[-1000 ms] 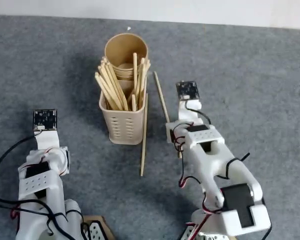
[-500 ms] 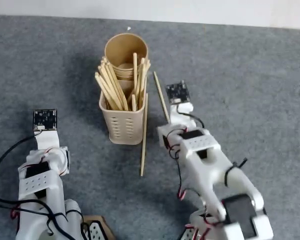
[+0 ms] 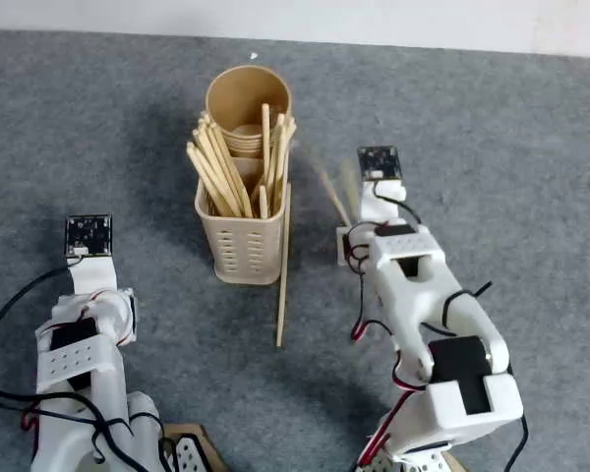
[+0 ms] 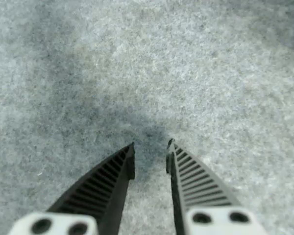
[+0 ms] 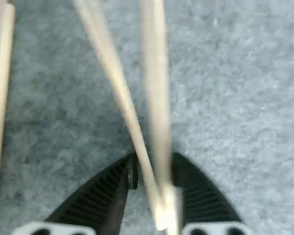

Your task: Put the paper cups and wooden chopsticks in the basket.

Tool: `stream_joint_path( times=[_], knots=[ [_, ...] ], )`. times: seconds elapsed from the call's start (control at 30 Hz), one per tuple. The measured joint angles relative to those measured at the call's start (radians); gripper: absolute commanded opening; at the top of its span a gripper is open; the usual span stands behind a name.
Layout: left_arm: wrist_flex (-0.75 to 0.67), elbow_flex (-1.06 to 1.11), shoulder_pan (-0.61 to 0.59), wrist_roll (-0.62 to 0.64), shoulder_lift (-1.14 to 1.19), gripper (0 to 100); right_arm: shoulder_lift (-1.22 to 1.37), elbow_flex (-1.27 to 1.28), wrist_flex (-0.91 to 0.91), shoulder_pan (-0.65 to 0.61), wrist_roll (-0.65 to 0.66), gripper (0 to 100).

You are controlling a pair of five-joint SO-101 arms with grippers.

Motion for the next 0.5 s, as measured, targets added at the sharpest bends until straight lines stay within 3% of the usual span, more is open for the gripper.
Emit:
stream_joint_path(
  times=[0.27,0.37,0.5],
  knots=[
    [0.000,0.000,0.000,0.000,0.000,14,-0.086,0.002,0.014,0.009,0.000,0.5],
    [0.000,0.000,0.000,0.000,0.000,14,-0.262,0.002,0.014,0.031,-0.015,0.5],
    [0.000,0.000,0.000,0.000,0.000,14,-0.580,0.002,0.008,0.025,-0.135,0.5]
  ],
)
